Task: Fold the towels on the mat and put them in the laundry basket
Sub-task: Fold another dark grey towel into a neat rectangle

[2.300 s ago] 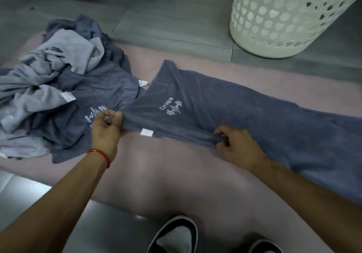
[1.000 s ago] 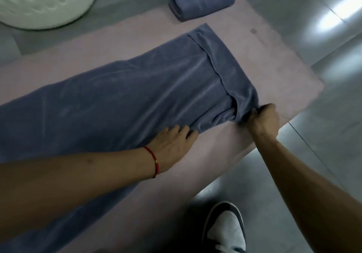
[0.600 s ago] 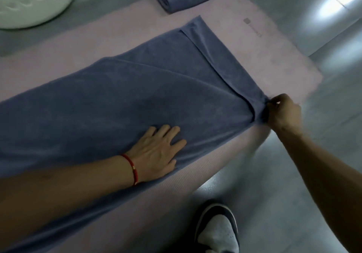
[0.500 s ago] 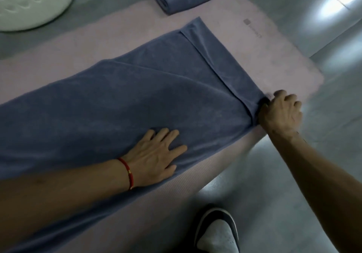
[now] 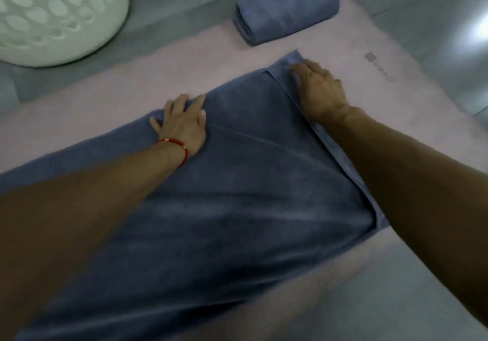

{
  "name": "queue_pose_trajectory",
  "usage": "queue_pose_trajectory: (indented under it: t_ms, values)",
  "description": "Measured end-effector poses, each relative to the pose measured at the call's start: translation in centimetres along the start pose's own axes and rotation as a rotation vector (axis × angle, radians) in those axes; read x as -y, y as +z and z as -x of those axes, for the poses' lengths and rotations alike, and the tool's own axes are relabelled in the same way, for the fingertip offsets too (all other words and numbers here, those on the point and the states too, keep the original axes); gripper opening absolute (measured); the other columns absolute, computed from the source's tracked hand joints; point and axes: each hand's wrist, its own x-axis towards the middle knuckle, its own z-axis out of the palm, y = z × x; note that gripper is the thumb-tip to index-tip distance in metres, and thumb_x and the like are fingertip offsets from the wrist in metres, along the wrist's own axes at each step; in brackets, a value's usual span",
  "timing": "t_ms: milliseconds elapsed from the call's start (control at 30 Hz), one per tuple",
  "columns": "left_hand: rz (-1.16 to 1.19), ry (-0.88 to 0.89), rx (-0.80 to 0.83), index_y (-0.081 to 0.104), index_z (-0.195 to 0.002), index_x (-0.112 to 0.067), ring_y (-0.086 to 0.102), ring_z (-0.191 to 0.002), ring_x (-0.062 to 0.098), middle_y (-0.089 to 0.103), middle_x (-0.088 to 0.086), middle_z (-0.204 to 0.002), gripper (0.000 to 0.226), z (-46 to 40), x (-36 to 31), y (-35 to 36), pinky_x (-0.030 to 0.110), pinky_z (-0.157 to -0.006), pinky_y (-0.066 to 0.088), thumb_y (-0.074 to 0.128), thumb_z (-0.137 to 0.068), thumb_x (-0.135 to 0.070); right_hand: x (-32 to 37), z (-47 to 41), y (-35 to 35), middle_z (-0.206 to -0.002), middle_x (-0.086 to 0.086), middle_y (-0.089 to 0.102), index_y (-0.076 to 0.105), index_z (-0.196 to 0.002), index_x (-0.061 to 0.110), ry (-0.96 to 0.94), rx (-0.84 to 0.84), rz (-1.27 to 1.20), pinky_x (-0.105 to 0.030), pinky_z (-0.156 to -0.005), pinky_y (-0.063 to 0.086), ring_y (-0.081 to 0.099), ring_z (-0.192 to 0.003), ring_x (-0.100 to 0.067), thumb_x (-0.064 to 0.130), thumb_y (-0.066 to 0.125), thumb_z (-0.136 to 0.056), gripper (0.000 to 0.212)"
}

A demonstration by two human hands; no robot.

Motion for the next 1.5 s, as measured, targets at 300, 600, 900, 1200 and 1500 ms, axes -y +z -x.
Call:
queue_pose_trajectory:
  t_ms: [300, 600, 900, 1200, 1500]
  values:
    - [-0.118, -0.124, -0.217, 0.062, -0.110, -0.017, 0.045, -0.118, 0.036, 0.059, 0.011, -0.119, 0.015, -3.4, 0.9, -2.7, 0.054, -0.092, 0.030, 0.054, -0.099, -0.024, 0.8, -8.8, -1.0, -0.135, -0.019, 0.051, 0.063, -0.128, 0.016, 0.042, 0.016, 0.091, -0.051, -0.101, 0.046, 0.054, -0.120, -0.045, 0.016, 0.058, -0.097, 0.032]
    - [-0.217, -0.102, -0.404, 0.049, -0.117, -0.010, 0.039, -0.119, 0.038, 0.042, 0.018, -0.129, 0.027, -5.2, 0.8, 0.2, 0.057, -0.091, 0.030, 0.040, -0.095, -0.024, 0.7, -6.3, 0.6, -0.145, -0.014, 0.045, 0.051, -0.135, 0.016, -0.062, -0.206, -0.078, -0.052, -0.099, 0.045, 0.052, -0.121, -0.039, 0.029, 0.043, -0.094, 0.043]
    - [-0.252, -0.026, -0.437, 0.043, -0.118, -0.016, 0.038, -0.118, 0.040, 0.040, 0.018, -0.127, 0.033, -5.2, 1.9, 1.3, 0.063, -0.093, 0.028, 0.034, -0.098, -0.040, -0.9, 15.1, 1.9, -0.169, -0.011, 0.003, 0.009, -0.161, 0.029, 0.431, 0.019, 0.143, -0.070, -0.118, 0.004, 0.000, -0.155, -0.039, 0.062, 0.019, -0.102, 0.069]
    - [-0.417, 0.264, 0.070, -0.002, -0.160, -0.028, -0.002, -0.154, 0.030, -0.007, 0.007, -0.168, 0.071, 1.5, 6.1, -1.3, 0.059, -0.121, 0.005, 0.013, -0.099, -0.062, -1.0, 17.8, 2.3, -0.169, -0.009, -0.011, -0.010, -0.160, 0.032, 0.468, 0.155, 0.149, -0.076, -0.113, -0.001, -0.010, -0.153, -0.043, 0.073, 0.000, -0.094, 0.078]
    - [-0.412, 0.227, 0.141, -0.005, -0.158, -0.038, 0.006, -0.154, 0.028, -0.007, 0.000, -0.168, 0.067, 25.2, 22.6, -3.0, 0.065, -0.114, 0.026, -0.004, -0.097, -0.066, 18.7, 20.3, -3.9, -0.168, 0.007, -0.019, -0.010, -0.158, 0.044, -0.421, 0.606, 0.341, -0.060, -0.123, 0.006, -0.010, -0.156, -0.025, 0.084, -0.039, -0.054, 0.115]
